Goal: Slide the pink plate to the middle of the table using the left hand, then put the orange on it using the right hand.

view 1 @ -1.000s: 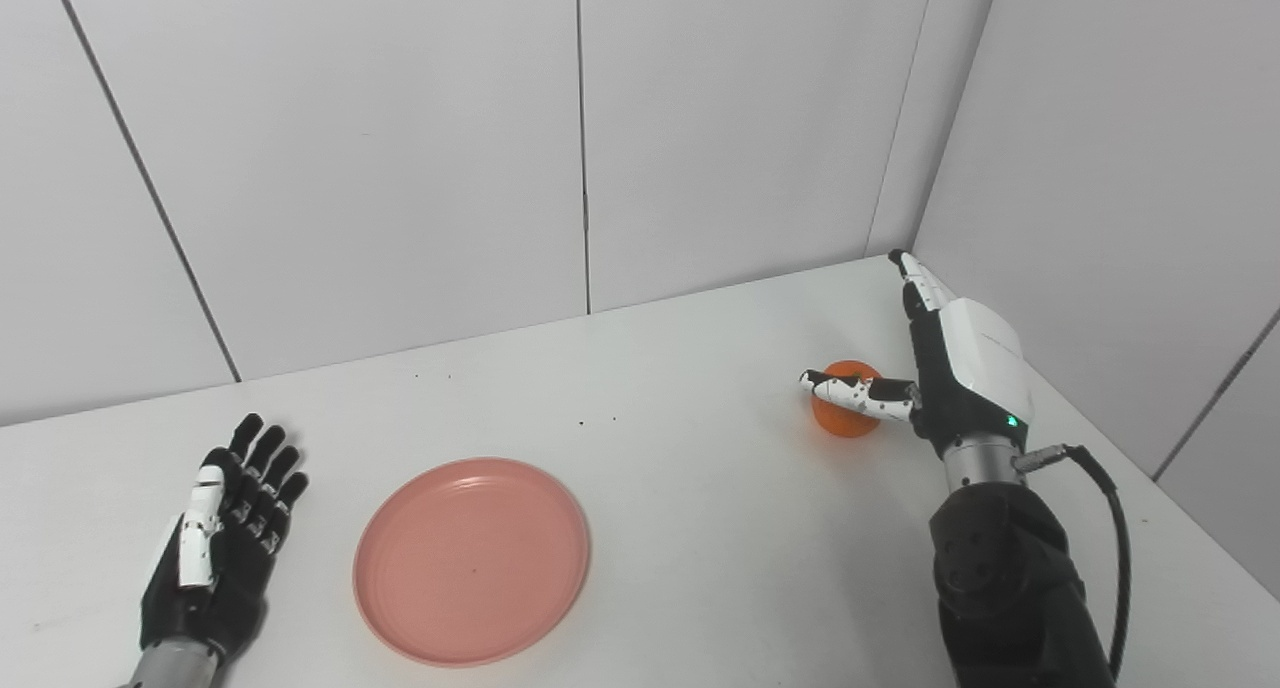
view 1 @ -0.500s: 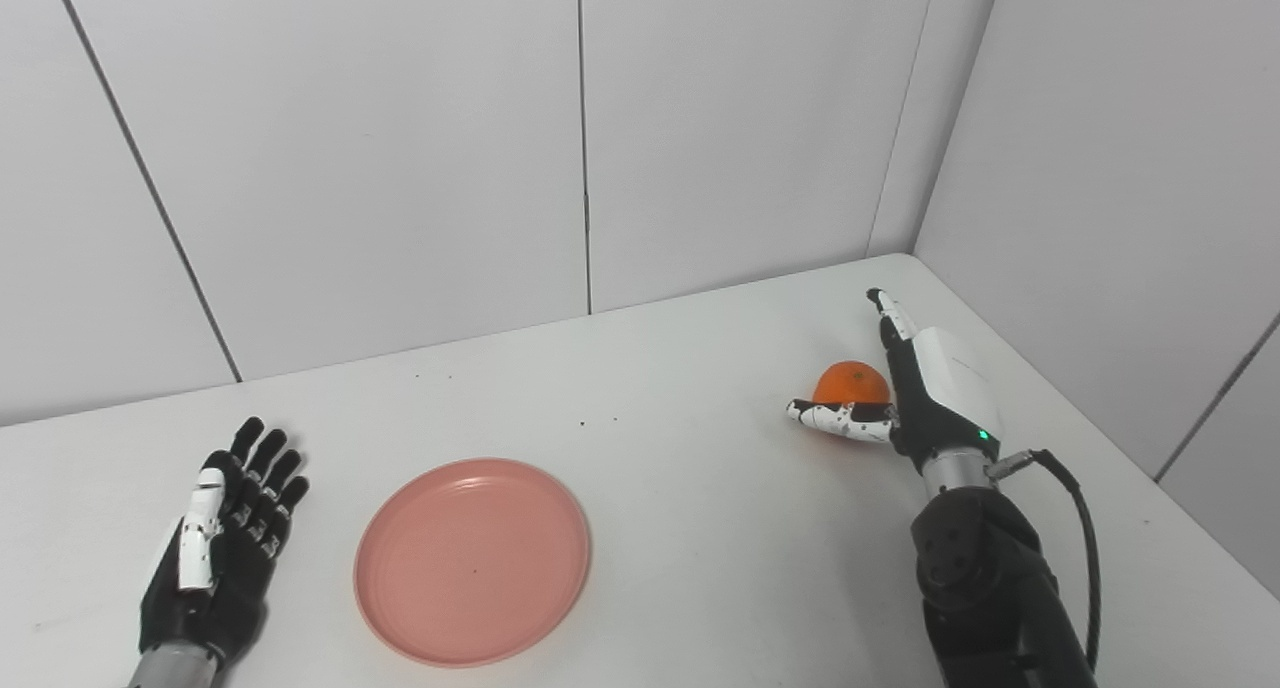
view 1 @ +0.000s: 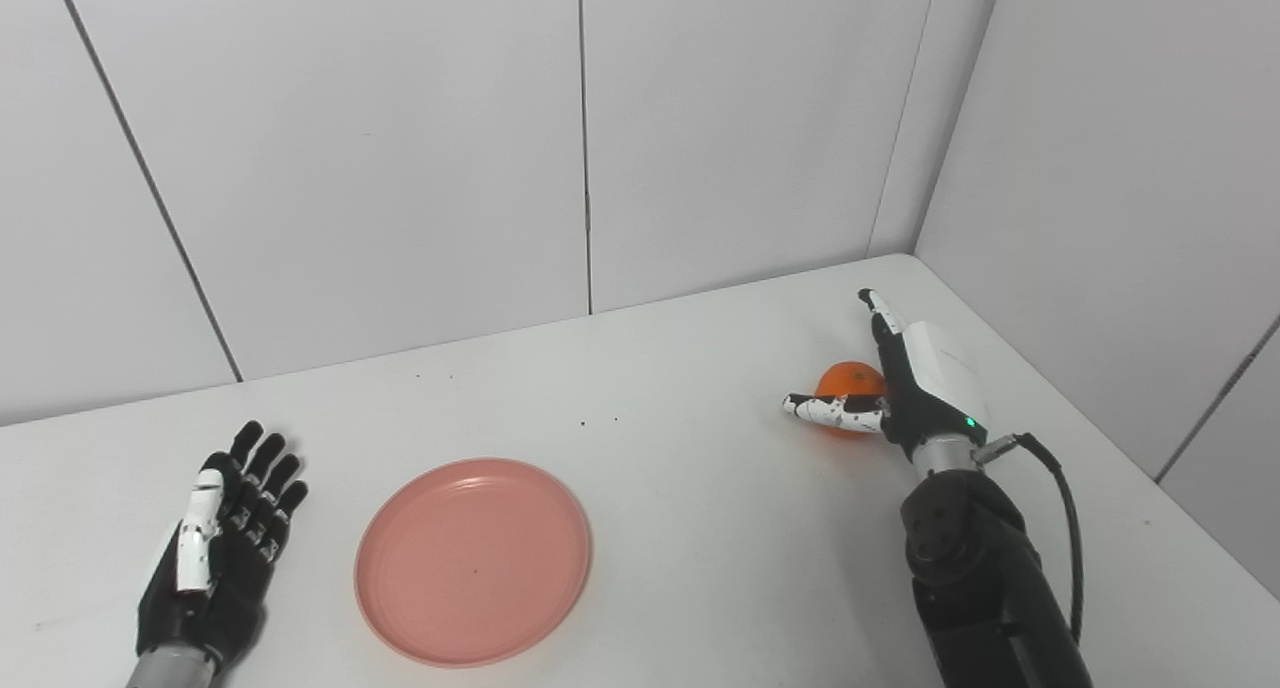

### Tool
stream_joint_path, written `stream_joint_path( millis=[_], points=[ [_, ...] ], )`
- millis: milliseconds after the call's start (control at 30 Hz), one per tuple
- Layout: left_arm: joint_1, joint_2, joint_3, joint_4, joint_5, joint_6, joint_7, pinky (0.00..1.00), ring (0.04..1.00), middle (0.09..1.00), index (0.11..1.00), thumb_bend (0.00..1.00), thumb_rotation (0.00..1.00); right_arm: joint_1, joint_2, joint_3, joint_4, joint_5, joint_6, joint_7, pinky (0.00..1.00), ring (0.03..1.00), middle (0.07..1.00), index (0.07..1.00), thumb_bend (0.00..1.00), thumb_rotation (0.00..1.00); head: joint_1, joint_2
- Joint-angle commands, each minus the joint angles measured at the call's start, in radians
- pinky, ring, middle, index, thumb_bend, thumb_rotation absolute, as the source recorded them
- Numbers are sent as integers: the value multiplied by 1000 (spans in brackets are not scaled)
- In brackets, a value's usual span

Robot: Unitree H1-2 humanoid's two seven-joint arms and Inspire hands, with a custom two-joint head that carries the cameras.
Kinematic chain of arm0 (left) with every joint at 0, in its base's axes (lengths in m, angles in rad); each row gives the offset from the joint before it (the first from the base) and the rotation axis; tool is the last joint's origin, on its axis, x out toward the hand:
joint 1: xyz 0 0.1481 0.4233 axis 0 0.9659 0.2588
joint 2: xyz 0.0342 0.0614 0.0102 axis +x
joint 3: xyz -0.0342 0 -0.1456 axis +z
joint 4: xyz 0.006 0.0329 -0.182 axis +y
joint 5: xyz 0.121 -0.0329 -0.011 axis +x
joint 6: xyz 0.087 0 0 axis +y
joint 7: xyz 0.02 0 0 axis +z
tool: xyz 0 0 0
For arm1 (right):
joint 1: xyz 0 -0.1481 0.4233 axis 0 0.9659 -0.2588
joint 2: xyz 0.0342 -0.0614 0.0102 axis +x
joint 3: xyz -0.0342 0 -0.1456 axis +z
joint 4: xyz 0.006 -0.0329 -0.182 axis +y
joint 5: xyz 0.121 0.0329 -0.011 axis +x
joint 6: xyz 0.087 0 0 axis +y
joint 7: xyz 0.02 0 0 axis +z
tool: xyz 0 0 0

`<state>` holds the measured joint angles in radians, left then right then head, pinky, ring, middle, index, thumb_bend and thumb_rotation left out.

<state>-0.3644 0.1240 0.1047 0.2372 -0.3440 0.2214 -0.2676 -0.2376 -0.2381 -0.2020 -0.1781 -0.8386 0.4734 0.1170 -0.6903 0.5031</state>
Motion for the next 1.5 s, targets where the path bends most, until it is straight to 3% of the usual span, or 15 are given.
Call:
stream_joint_path(
  millis=[0, 900, 1467],
  points=[
    [10, -2, -2, 5, 5, 30, 14, 1000, 996, 998, 997, 297, 1000, -38, -27, -10, -12, 4, -4, -26, 702, 853, 927, 926, 949, 359, -1, 1],
    [16, -8, 5, -28, -6, 63, 29, 1000, 984, 990, 983, 303, 1000, -64, -17, -74, 42, -51, -4, 95, 704, 852, 919, 920, 937, 381, 8, 18],
    [20, -3, 0, -34, 4, 61, 28, 1000, 984, 988, 980, 296, 1000, -97, -21, -61, 114, -40, -4, 112, 749, 875, 920, 903, 941, 401, 12, 26]
  ],
)
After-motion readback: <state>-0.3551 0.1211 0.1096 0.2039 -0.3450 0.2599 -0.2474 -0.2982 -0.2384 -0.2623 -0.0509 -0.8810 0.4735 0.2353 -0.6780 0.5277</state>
